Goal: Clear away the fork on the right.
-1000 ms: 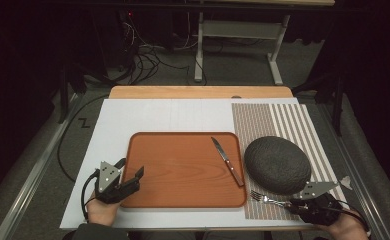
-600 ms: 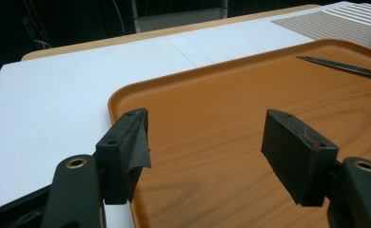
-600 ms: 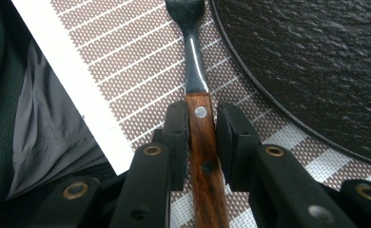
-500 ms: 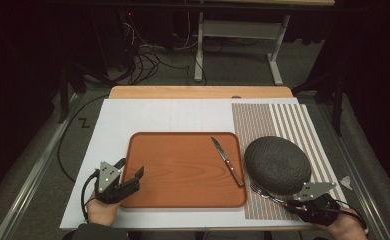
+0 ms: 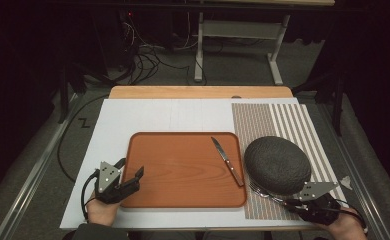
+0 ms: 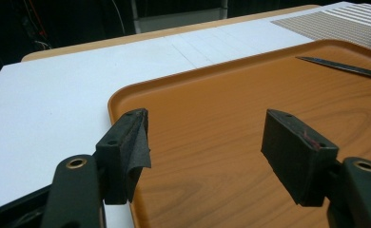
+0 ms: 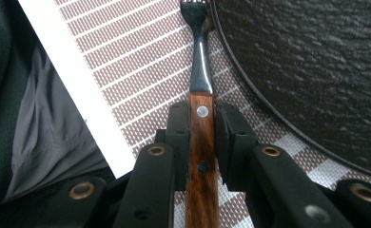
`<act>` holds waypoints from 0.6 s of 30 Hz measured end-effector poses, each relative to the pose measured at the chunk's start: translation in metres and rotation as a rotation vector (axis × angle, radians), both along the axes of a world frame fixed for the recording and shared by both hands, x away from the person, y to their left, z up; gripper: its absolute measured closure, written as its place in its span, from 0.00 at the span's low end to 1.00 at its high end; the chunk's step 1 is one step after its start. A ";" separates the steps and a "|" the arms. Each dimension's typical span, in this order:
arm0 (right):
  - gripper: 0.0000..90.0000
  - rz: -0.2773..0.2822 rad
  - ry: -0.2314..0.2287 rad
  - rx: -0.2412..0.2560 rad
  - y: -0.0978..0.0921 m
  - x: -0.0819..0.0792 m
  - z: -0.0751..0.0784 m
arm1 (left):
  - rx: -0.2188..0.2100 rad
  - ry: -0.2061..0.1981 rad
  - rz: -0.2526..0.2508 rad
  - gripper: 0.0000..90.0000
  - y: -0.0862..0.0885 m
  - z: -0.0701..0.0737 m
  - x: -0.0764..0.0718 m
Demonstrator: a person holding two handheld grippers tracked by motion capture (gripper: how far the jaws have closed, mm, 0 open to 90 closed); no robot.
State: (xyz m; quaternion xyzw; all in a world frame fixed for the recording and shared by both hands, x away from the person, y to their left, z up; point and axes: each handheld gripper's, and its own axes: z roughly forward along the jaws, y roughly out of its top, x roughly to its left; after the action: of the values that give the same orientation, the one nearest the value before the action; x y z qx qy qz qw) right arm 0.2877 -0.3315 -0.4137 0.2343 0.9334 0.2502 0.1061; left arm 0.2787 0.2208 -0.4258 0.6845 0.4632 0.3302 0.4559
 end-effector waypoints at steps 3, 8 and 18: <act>0.88 0.006 -0.010 0.013 0.001 0.000 0.003 | 0.001 0.000 -0.001 0.36 0.000 0.000 0.000; 0.88 0.007 -0.035 0.030 0.004 -0.001 0.009 | -0.001 0.000 0.000 0.36 0.000 0.000 0.000; 0.88 0.024 -0.034 0.054 0.010 0.000 0.014 | -0.002 0.001 0.000 0.36 0.000 0.000 0.000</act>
State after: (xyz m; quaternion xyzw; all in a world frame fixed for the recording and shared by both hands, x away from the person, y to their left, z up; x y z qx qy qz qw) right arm 0.2881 -0.3215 -0.3999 0.2215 0.9271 0.2806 0.1125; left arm 0.2791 0.2209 -0.4259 0.6842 0.4637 0.3295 0.4564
